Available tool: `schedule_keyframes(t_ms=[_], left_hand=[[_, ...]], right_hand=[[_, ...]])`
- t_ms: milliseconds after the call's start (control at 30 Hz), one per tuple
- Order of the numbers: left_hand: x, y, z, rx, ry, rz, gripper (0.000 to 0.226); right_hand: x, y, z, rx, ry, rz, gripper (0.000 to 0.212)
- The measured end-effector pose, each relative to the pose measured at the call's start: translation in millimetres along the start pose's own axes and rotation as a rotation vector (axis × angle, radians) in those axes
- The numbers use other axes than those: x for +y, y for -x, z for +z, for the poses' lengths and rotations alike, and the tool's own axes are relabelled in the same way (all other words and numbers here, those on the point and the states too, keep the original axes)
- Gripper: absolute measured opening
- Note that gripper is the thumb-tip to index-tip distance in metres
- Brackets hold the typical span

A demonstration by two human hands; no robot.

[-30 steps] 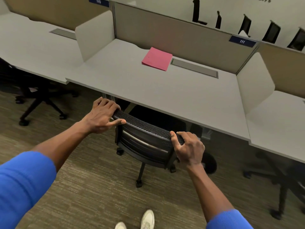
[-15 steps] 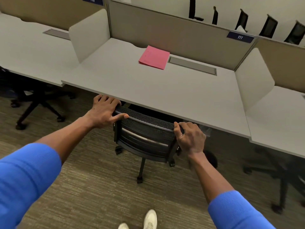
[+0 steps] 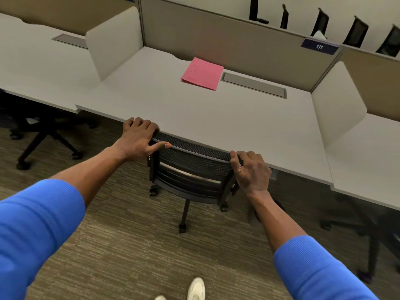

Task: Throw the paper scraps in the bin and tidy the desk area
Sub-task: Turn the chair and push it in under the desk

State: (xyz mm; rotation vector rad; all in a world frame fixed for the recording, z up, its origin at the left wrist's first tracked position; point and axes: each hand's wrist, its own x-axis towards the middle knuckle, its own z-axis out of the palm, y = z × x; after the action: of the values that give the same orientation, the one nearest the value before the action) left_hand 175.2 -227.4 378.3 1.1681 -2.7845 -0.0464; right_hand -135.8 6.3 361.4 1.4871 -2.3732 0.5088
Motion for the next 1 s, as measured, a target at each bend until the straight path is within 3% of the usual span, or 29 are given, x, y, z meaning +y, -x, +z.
schedule_keyframes(t_ms=[367,1000], left_hand=[[-6,-33,5,0.016,0.025,-0.018,0.088],[-16,-76,8,0.022,0.049,-0.022,0.088]], right_hand=[[2,-34,16,-0.030,-0.090,0.036,0.081],[-1,-71,37,-0.037,-0.168,0.113,0.081]])
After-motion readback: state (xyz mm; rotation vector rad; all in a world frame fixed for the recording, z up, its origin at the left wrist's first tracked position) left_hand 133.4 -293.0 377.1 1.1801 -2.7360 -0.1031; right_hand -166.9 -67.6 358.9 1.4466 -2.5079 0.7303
